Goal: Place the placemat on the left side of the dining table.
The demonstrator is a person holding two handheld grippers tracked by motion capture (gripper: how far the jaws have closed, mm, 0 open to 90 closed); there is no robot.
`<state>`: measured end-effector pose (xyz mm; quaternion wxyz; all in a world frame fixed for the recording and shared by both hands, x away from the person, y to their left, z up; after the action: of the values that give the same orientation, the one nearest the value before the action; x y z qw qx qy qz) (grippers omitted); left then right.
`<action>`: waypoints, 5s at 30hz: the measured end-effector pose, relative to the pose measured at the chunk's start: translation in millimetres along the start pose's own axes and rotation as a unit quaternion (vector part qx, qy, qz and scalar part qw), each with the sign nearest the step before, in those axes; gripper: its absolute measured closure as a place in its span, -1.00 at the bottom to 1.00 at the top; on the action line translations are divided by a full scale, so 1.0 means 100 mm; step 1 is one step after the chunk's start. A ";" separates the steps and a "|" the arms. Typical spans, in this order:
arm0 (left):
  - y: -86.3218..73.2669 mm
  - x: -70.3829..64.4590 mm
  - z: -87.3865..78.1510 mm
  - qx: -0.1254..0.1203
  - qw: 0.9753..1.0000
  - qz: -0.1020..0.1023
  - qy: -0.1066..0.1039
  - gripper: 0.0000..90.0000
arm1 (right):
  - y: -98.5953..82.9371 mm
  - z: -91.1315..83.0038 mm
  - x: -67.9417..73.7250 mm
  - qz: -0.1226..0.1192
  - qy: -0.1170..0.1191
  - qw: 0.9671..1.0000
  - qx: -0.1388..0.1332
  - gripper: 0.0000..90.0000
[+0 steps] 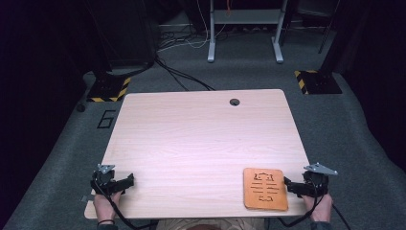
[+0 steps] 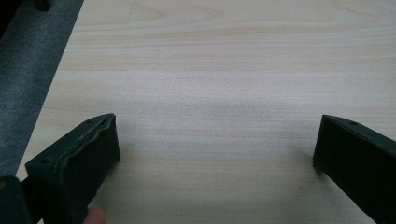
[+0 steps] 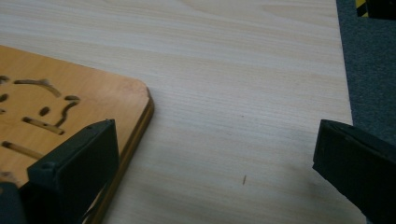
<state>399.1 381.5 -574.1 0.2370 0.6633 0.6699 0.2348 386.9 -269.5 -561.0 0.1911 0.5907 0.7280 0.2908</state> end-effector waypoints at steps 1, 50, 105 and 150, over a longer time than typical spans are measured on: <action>0.00 0.00 0.00 0.000 1.000 0.000 0.000 -1.00 | 0.00 -0.02 0.01 -0.002 0.002 1.000 0.000 -1.00; 0.00 0.00 0.00 0.000 1.000 0.000 -0.001 -1.00 | -0.12 -0.04 0.03 -0.035 0.060 0.997 0.036 -1.00; 0.00 0.00 0.00 0.000 1.000 0.000 0.000 -1.00 | -0.18 -0.08 -0.15 -0.035 0.044 0.998 0.023 -1.00; 0.38 -1.81 -0.20 0.017 0.968 0.173 -0.178 -1.00 | -0.18 -0.08 -0.15 -0.033 0.044 0.998 0.021 -1.00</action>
<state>417.0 201.1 -533.6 0.2971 0.8043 0.4956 0.1387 371.4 -288.5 -567.7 0.1561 0.5566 0.7609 0.2947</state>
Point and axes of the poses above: each handheld gripper's, and its own axes: z roughly forward along the jaws, y roughly out of its top, x roughly to its left, the point moved 6 cm from there along z, roughly forward along the jaws, and after that the axes turned 7 degrees about x, right-handed, at the moved point
